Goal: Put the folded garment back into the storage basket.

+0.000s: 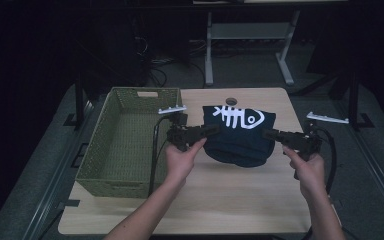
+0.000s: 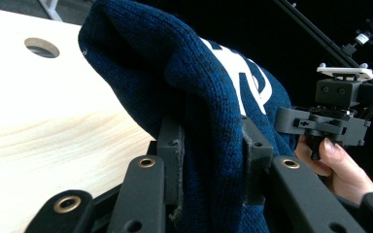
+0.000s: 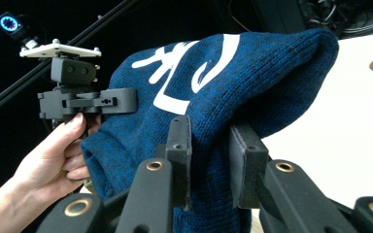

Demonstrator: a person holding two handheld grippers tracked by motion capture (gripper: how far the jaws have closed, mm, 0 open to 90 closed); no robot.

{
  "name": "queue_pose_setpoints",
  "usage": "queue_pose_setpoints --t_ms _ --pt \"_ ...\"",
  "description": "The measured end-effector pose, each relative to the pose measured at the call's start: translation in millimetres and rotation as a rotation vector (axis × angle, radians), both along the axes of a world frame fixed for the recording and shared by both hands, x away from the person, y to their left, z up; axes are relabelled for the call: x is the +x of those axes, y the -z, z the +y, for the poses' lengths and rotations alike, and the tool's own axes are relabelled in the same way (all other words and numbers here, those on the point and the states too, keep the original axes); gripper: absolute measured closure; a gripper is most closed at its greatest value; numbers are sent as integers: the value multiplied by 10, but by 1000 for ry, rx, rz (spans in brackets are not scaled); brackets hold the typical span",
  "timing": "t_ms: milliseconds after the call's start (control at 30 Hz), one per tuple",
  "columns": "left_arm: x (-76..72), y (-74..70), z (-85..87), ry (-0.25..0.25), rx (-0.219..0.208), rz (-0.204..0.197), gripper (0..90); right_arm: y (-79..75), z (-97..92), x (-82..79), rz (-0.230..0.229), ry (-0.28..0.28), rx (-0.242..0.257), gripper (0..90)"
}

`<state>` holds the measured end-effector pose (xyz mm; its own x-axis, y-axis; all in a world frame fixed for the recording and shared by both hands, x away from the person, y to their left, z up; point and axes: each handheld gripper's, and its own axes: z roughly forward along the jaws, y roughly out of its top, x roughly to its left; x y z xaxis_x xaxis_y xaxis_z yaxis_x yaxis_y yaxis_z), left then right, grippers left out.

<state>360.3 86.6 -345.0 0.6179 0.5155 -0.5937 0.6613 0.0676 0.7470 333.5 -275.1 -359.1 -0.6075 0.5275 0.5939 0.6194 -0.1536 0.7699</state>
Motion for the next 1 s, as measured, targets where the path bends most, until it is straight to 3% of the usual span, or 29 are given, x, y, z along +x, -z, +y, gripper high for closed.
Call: queue_pose_setpoints --t_ms 200,667,1000 --pt "5 -35 152 -18 -24 9 683 -49 155 60 1 -34 6 730" --pt "53 -122 369 -42 -25 2 682 -144 383 159 -18 -39 1 730" --pt "67 -173 645 -79 -23 3 682 -216 633 272 -21 -72 -11 730"
